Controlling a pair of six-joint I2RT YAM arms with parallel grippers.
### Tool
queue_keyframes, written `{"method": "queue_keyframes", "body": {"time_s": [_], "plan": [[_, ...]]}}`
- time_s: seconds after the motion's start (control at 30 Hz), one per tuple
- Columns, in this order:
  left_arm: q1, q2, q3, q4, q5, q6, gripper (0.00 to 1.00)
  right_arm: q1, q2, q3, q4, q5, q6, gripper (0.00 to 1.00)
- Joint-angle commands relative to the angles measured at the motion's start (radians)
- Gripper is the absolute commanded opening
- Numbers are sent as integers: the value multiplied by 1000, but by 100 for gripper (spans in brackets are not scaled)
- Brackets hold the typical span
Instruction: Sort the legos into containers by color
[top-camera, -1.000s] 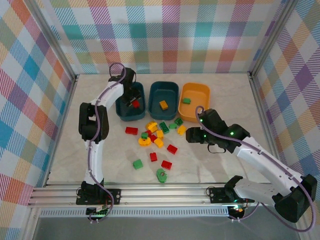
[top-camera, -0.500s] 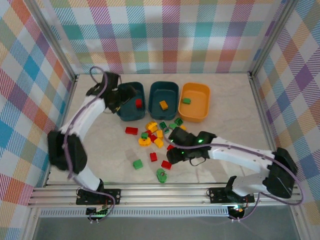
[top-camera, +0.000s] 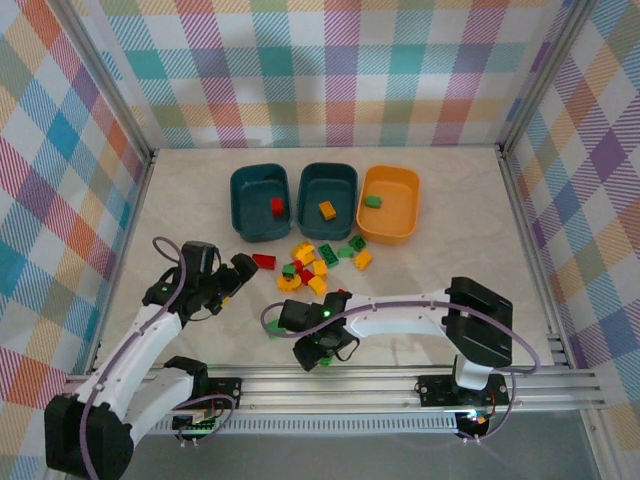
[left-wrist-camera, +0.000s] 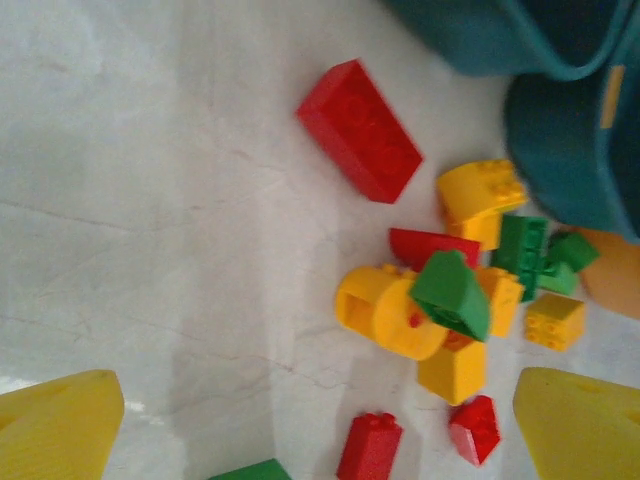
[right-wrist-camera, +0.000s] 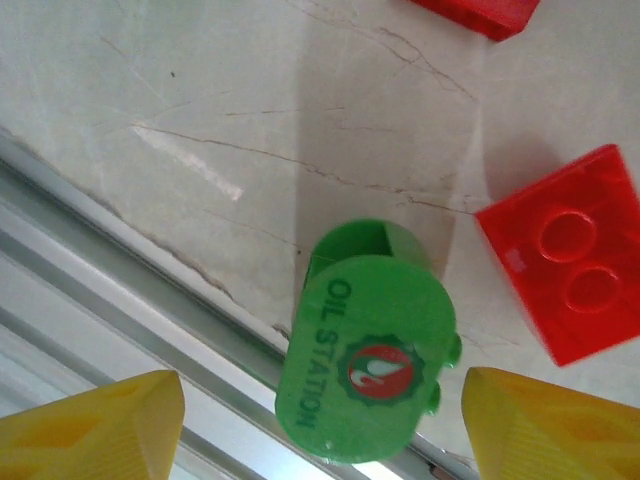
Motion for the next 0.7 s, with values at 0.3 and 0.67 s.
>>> {"method": "queue_keyframes", "body": {"time_s": [0.3,0.67], "plan": [[-4,23,37,-1,41,9,100,4,107,91,-75,34,78,60],[-4,32,47,-1,26,9,100,3,70,70,-37,60,69,34]]}}
